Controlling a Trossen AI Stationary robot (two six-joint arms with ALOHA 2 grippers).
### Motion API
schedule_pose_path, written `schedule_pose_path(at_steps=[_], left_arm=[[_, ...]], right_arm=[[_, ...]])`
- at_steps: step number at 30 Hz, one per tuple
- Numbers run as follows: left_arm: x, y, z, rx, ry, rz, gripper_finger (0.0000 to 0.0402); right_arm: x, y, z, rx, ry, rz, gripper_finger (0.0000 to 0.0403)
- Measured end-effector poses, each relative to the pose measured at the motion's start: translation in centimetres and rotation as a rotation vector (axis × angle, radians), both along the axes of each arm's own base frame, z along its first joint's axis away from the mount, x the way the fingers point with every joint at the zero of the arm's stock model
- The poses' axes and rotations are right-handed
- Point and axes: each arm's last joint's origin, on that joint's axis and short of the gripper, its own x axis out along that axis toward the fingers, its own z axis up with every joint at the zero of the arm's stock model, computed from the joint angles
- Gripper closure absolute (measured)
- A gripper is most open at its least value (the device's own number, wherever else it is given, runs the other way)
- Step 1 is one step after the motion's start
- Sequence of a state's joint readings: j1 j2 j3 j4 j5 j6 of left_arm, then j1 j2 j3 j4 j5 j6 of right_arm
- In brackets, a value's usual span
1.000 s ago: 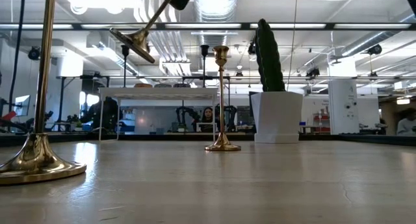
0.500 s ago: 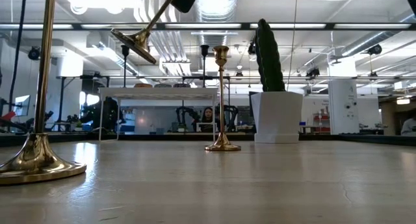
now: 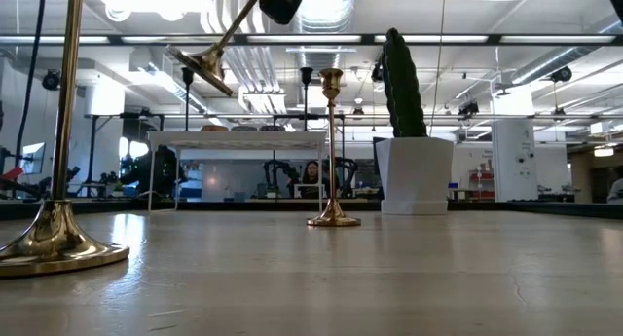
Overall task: Pick & Place candle stick holders
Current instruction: Put the bottom right golden candle holder on the shelf
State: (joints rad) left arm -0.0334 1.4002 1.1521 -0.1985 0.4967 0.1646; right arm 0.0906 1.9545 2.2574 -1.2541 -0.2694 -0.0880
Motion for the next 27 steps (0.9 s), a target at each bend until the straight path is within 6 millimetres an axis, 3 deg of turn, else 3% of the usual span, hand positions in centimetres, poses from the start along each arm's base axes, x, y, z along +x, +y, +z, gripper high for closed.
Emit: schedule_pose_path(at_steps=[3,16,20,27], left_arm=[[0.0,0.1,0.0,0.02,0.0,0.008,0.0381],[-1.4,0.4,0.7,0.115,0.0,0.059,0.0381],[-3.3,0.6,1.6,0.152,0.023,0.075,0.0381],[-5.7,1.0,3.8,0.205,-0.079,0.183,0.0381]], right_arm=[[0.0,0.0,0.0,-0.002,-0.001,-0.003,0.0394],[-0.6,-0.2,0.4,0.03,0.036,-0.082,0.0394],[-3.4,-0.4,1.5,0.031,0.13,-0.102,0.0396],[-7.5,-1.2,4.9,-0.045,0.061,-0.281,0.0396]])
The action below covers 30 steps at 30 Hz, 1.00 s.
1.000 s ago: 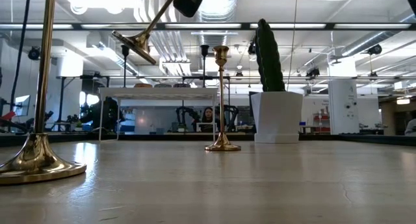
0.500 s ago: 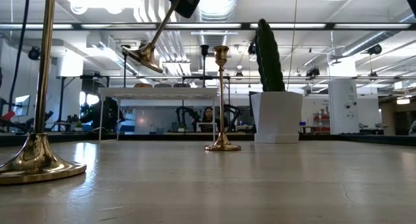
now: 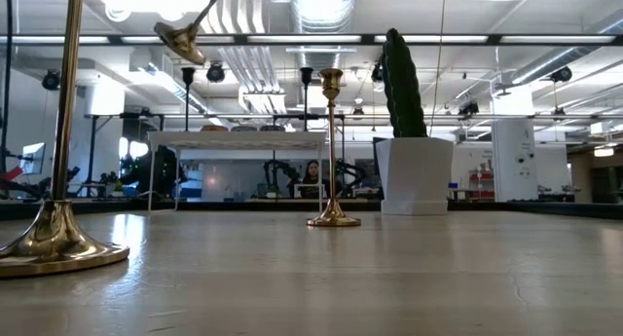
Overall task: Pick & Place candle stick holders
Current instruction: Put the bottom right golden candle holder on the shelf
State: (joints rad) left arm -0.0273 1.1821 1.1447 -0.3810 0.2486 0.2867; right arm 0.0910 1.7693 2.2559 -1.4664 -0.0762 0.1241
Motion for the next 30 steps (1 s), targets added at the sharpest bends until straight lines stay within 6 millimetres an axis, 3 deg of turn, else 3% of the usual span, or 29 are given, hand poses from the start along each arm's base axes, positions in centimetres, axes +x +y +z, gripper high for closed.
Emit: schedule_pose_path(at_steps=[6,12,17,21,30], left_arm=[[-1.8,1.0,2.2,0.09,-0.155,0.299,0.0381],[-3.0,2.4,3.1,0.1,-0.337,0.581,0.0381],[-4.5,3.9,2.9,0.043,-0.494,0.791,0.0381],[-5.8,4.6,2.2,-0.017,-0.657,0.885,0.0381],[-7.5,5.3,-1.9,0.01,-0.895,1.175,0.0381]], right_arm=[[-4.3,0.2,1.3,-0.114,0.03,-0.176,0.0395],[-6.7,0.4,-0.5,-0.219,0.079,-0.284,0.0394],[-8.9,0.0,-3.5,-0.208,0.151,-0.355,0.0394],[-10.5,-0.4,-6.0,-0.227,0.107,-0.406,0.0394],[-12.6,-1.3,-11.5,-0.307,-0.108,-0.536,0.0394]])
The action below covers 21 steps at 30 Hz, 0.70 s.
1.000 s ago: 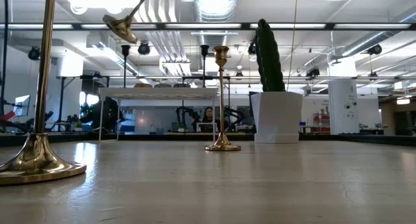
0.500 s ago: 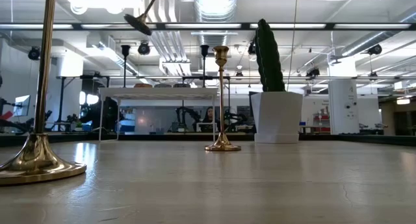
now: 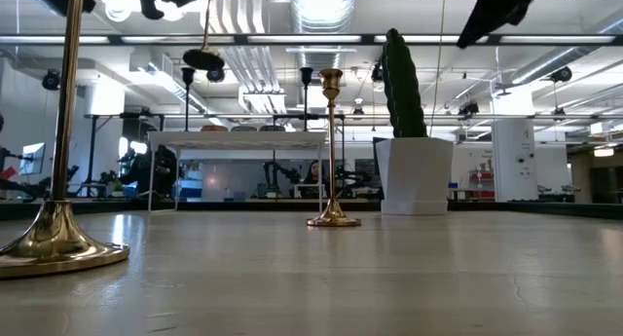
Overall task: Pick & Place candle stick holders
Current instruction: Put the bottom right golden candle holder on the shelf
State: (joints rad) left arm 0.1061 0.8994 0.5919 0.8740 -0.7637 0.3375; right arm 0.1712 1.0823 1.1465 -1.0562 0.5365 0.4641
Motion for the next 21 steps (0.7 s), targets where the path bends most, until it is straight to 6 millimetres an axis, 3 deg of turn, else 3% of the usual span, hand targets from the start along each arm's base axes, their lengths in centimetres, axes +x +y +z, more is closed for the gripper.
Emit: schedule_pose_path(at_steps=[9,21], left_arm=[[-0.7,1.8,-2.2,-0.022,0.008,0.251,0.0381],[0.3,5.5,-4.2,-0.056,0.039,0.332,0.0381]], right_arm=[[-1.3,-0.7,-3.1,-0.065,-0.165,-0.079,0.0394],[-1.4,-0.9,-4.0,-0.087,-0.181,-0.069,0.0394]])
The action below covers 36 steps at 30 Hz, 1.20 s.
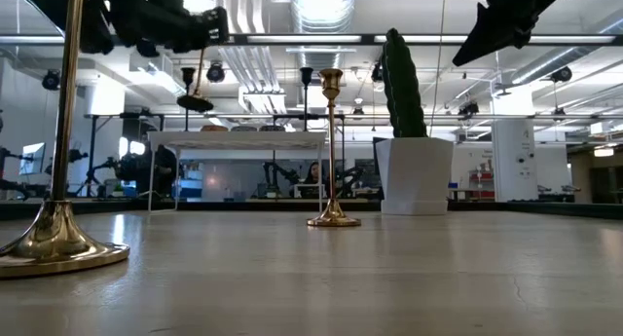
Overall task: Pick & Place candle stick holders
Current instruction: Put the bottom right golden candle holder on the shelf
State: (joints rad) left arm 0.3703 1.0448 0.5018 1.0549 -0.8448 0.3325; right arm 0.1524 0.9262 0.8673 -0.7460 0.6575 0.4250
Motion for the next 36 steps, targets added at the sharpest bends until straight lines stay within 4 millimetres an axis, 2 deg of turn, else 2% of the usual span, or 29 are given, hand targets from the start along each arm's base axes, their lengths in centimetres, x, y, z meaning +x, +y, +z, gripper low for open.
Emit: schedule_pose_path(at_steps=[9,16,22,27,36], left_arm=[[0.0,2.8,-1.8,-0.026,-0.026,0.028,0.0381],[-0.9,2.7,-3.5,0.006,-0.071,0.028,0.0381],[-1.0,2.8,-4.5,0.057,0.01,0.03,0.0381],[-0.8,3.4,-5.1,0.051,0.043,0.036,0.0381],[-1.2,4.7,-5.6,0.064,-0.01,0.041,0.0381]], right_arm=[[0.0,0.0,-0.1,-0.01,0.011,0.009,0.0394],[0.0,0.0,-0.1,-0.024,0.023,0.021,0.0394],[0.0,0.0,-0.1,-0.028,0.025,0.024,0.0394],[0.0,0.0,0.0,-0.026,0.019,0.022,0.0394],[0.0,0.0,0.0,-0.023,0.013,0.018,0.0394]])
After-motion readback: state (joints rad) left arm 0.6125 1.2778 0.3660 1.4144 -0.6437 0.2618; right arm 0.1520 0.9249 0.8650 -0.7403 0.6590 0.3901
